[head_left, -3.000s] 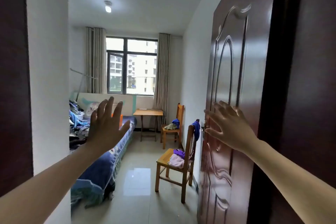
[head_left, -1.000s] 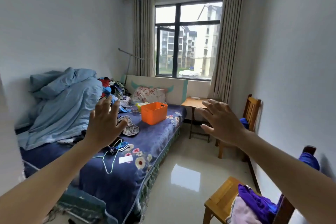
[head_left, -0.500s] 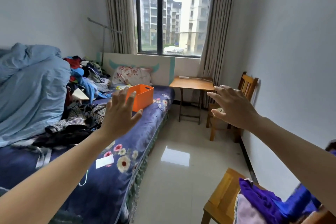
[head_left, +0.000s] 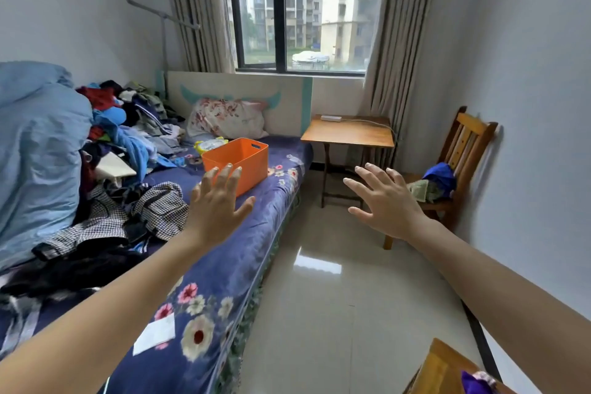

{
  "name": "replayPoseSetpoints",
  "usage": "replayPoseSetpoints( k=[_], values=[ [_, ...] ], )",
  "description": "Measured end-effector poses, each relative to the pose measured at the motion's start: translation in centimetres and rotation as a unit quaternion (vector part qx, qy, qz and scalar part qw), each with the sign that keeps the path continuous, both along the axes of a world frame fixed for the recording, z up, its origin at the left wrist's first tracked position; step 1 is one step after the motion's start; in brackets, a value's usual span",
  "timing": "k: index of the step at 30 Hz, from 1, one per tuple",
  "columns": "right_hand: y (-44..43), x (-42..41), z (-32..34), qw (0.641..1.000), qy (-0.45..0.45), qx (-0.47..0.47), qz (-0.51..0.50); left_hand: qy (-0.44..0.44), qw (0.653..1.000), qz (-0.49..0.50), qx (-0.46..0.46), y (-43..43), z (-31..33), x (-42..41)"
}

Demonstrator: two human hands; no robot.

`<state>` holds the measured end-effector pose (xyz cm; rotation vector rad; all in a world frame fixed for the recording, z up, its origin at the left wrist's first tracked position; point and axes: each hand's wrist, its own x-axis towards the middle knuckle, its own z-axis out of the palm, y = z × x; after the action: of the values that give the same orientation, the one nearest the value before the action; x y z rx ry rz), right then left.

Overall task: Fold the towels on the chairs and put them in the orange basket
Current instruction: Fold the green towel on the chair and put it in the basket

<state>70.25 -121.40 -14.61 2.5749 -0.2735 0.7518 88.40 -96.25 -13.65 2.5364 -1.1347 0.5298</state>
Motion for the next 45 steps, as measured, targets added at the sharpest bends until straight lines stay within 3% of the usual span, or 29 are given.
replayPoseSetpoints(
  k=[8, 15, 21, 28, 35, 45],
  values=[
    [-8.8, 10.0, -1.7, 0.996, 0.054, 0.036, -0.066, 0.043, 0.998, -0.022, -0.031, -9.6, -2.0, 12.5],
    [-16.0, 16.3, 0.7, 0.986, 0.032, 0.068, -0.148, 0.078, 0.99, -0.103, -0.056, -23.2, -1.2, 21.7],
    [-23.2, 15.4, -1.7, 0.969, 0.07, 0.088, -0.22, 0.1, 0.977, -0.185, -0.03, -34.7, -4.3, 23.3],
    [-36.0, 15.4, -1.1, 0.957, 0.043, 0.098, -0.271, 0.092, 0.963, -0.251, -0.019, -50.8, -4.2, 23.8],
    [-49.3, 21.1, -0.6, 0.953, 0.013, 0.178, -0.245, 0.115, 0.967, -0.223, -0.036, -63.1, -3.4, 28.0],
    [-63.7, 28.7, -6.3, 0.916, 0.123, 0.251, -0.288, 0.159, 0.973, -0.163, 0.03, -75.5, -9.1, 39.0]
  ],
)
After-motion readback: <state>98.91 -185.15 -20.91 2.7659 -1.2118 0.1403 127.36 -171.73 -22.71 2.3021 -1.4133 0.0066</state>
